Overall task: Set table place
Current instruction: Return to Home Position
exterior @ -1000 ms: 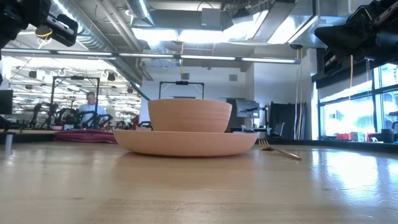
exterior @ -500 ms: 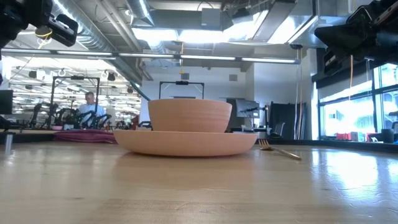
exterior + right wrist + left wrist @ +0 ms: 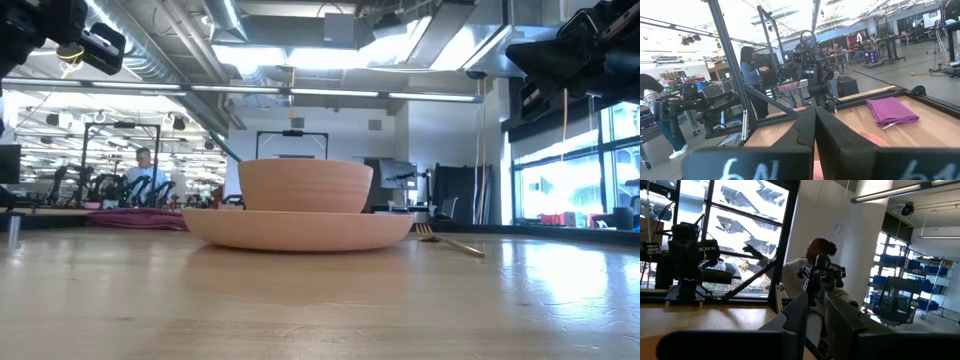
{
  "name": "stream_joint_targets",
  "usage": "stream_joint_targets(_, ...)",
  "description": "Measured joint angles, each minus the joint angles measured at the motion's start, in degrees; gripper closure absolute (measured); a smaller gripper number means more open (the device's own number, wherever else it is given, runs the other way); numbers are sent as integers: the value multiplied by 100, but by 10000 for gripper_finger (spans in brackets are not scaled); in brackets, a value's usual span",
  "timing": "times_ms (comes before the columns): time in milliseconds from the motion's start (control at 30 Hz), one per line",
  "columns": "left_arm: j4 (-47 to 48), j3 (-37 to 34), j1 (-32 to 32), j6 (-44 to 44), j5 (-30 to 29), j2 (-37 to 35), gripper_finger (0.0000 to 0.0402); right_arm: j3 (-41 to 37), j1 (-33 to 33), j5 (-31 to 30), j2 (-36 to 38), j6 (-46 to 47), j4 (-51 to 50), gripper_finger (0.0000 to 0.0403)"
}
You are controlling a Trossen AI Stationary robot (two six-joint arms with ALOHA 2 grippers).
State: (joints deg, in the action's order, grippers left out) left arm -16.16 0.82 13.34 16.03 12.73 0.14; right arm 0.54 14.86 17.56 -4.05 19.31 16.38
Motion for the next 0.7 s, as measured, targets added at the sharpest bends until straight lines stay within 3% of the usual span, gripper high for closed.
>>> stream_joint_targets(700, -2, 0, 0, 2, 0, 0, 333, 0, 1, 1, 0, -2, 0, 391)
